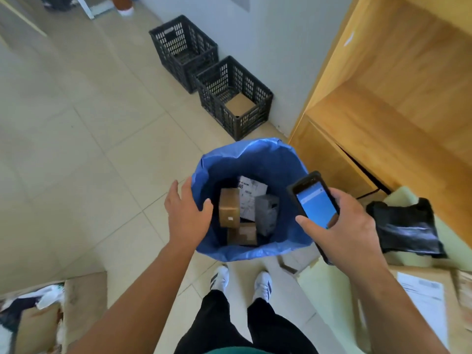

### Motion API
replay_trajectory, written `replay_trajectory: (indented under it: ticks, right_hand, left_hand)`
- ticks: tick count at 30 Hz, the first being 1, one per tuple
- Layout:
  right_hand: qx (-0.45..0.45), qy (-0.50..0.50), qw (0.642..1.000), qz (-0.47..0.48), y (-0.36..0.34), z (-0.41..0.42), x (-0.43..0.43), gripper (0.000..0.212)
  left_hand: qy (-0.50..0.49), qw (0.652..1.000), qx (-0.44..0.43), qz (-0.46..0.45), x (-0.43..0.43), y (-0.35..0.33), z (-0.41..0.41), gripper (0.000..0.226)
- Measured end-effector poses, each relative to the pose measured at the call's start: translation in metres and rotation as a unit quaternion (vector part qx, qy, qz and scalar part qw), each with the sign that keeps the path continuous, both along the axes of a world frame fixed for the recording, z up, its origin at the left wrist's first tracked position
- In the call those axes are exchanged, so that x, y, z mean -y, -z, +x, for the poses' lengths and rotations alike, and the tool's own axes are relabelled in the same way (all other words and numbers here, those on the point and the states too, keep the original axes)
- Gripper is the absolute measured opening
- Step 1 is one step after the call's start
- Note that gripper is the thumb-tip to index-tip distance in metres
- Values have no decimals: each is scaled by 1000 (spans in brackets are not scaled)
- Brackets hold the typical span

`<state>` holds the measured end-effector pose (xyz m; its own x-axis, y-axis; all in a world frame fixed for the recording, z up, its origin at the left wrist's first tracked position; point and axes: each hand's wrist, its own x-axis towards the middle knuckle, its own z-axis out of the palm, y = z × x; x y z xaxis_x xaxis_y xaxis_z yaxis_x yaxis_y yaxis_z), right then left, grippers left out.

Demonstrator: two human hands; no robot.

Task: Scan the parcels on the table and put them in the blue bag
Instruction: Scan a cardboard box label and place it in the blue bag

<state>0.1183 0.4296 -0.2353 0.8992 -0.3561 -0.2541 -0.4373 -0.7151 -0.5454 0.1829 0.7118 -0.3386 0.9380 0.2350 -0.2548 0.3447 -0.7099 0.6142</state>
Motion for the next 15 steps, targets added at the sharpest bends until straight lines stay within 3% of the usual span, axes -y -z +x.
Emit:
replay_trajectory:
  ticks: [9, 15]
  right_hand:
    - [18, 78, 997, -17, -12, -12, -26, 78]
    - [15, 188, 981, -41, -19, -65, -28, 84]
  left_hand:
    - [121, 991, 42, -29, 6, -20, 32, 72]
    - [243, 966, 47, -67, 48, -27, 33, 75]
